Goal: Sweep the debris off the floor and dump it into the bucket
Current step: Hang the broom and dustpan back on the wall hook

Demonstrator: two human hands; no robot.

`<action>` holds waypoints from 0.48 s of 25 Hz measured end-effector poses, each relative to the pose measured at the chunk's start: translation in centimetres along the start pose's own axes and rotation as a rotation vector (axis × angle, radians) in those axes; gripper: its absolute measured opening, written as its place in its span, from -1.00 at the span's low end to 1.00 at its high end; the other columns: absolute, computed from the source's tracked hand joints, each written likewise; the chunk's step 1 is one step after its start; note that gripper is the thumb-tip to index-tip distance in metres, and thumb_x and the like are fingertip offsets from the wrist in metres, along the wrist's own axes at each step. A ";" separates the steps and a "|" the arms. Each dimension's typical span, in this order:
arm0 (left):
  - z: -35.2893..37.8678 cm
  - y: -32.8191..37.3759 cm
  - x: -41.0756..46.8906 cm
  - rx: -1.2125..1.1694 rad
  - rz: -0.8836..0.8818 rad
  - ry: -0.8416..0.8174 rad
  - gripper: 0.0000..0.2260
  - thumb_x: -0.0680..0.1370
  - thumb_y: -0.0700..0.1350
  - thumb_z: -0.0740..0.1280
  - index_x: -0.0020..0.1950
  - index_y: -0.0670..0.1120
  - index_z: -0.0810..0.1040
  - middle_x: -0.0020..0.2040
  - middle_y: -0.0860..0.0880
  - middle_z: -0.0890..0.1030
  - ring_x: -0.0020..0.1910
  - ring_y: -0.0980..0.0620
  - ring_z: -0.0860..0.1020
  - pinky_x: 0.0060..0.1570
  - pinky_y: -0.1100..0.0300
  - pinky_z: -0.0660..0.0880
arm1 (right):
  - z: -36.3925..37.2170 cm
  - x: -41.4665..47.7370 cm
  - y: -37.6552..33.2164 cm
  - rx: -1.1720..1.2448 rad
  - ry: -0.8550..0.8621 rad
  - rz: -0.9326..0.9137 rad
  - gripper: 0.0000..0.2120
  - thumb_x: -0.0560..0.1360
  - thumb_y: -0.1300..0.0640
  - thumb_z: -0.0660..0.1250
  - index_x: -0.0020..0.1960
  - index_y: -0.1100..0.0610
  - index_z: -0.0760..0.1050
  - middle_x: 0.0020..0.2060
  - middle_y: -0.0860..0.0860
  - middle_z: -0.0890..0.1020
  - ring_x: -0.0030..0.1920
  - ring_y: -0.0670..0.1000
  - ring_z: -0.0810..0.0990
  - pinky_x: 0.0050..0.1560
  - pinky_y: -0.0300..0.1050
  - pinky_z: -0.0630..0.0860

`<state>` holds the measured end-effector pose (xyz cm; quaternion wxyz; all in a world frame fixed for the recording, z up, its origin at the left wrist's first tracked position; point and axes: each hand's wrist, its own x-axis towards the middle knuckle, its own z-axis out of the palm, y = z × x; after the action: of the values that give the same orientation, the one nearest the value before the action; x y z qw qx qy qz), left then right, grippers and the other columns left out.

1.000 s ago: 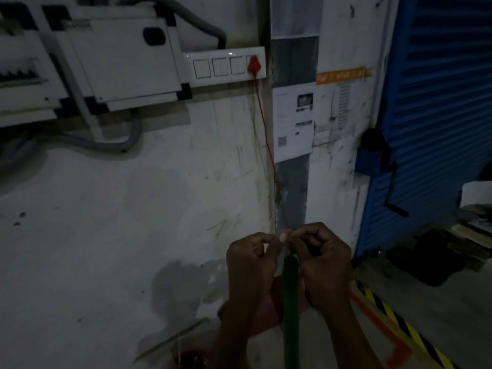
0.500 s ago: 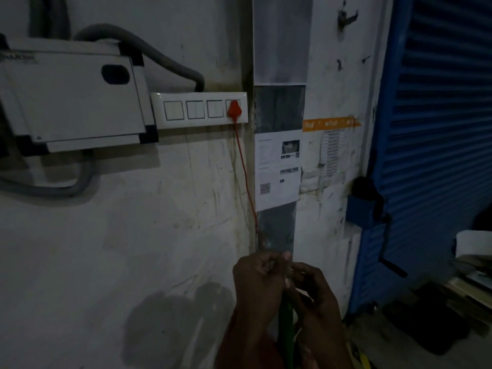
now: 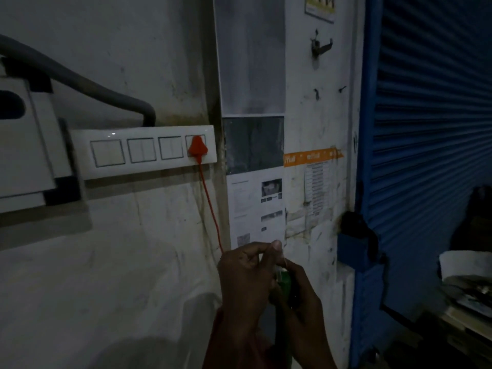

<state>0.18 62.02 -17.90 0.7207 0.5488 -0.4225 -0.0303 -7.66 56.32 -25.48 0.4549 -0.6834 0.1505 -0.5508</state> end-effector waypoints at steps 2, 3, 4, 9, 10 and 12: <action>0.8 -0.2 2.0 0.008 0.010 -0.016 -0.88 0.51 0.03 0.48 -0.21 0.06 0.72 -0.52 -0.05 0.59 -0.57 -0.06 0.57 -0.50 0.07 0.57 | 0.0 2.0 1.2 -0.006 0.051 -0.001 -0.48 0.49 -0.34 0.38 0.40 -0.22 0.44 0.17 -0.19 0.66 0.14 -0.17 0.66 0.09 -0.01 0.64; 1.4 -0.3 3.0 0.015 0.024 -0.021 -0.89 0.51 0.03 0.48 -0.21 0.07 0.72 -0.53 -0.06 0.58 -0.59 -0.07 0.56 -0.50 0.04 0.58 | -0.2 3.0 1.7 0.001 0.073 -0.006 -0.44 0.48 -0.35 0.38 0.41 -0.19 0.43 0.14 -0.15 0.67 0.10 -0.12 0.68 0.07 0.04 0.65; 1.9 -0.3 3.9 0.030 0.042 -0.022 -0.89 0.51 0.03 0.48 -0.20 0.08 0.72 -0.54 -0.05 0.58 -0.59 -0.06 0.56 -0.49 0.04 0.59 | -0.3 3.9 2.0 0.011 0.091 -0.017 -0.43 0.47 -0.35 0.39 0.41 -0.19 0.44 0.10 -0.12 0.68 0.06 -0.09 0.70 0.05 0.07 0.66; 5.5 -1.1 7.1 0.069 0.090 -0.040 -0.90 0.51 0.07 0.47 -0.19 0.13 0.71 -0.54 -0.03 0.58 -0.59 -0.01 0.57 -0.50 0.18 0.54 | -1.6 8.0 2.7 0.028 0.170 -0.083 -0.57 0.49 -0.39 0.33 0.30 -0.26 0.48 -0.08 -0.09 0.71 -0.17 -0.07 0.71 -0.16 -0.07 0.68; 6.3 -1.4 7.5 0.068 0.087 -0.041 -0.91 0.50 0.10 0.46 -0.17 0.14 0.71 -0.52 -0.03 0.59 -0.58 -0.02 0.58 -0.50 0.14 0.55 | -2.0 8.8 3.1 0.031 0.187 -0.095 -0.57 0.50 -0.39 0.32 0.30 -0.27 0.48 -0.09 -0.09 0.71 -0.19 -0.08 0.71 -0.19 -0.11 0.67; 8.0 -2.0 8.4 0.085 0.107 -0.022 -0.92 0.49 0.13 0.47 -0.16 0.17 0.71 -0.49 -0.02 0.62 -0.54 0.00 0.60 -0.46 0.12 0.57 | -2.9 10.4 4.0 0.042 0.211 -0.115 -0.57 0.51 -0.37 0.32 0.32 -0.26 0.48 -0.11 -0.11 0.71 -0.24 -0.13 0.70 -0.23 -0.25 0.63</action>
<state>1.21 50.84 -14.37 0.6928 0.5551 -0.4599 0.0202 -5.46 45.49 -22.30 0.4186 -0.6195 0.1462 -0.6478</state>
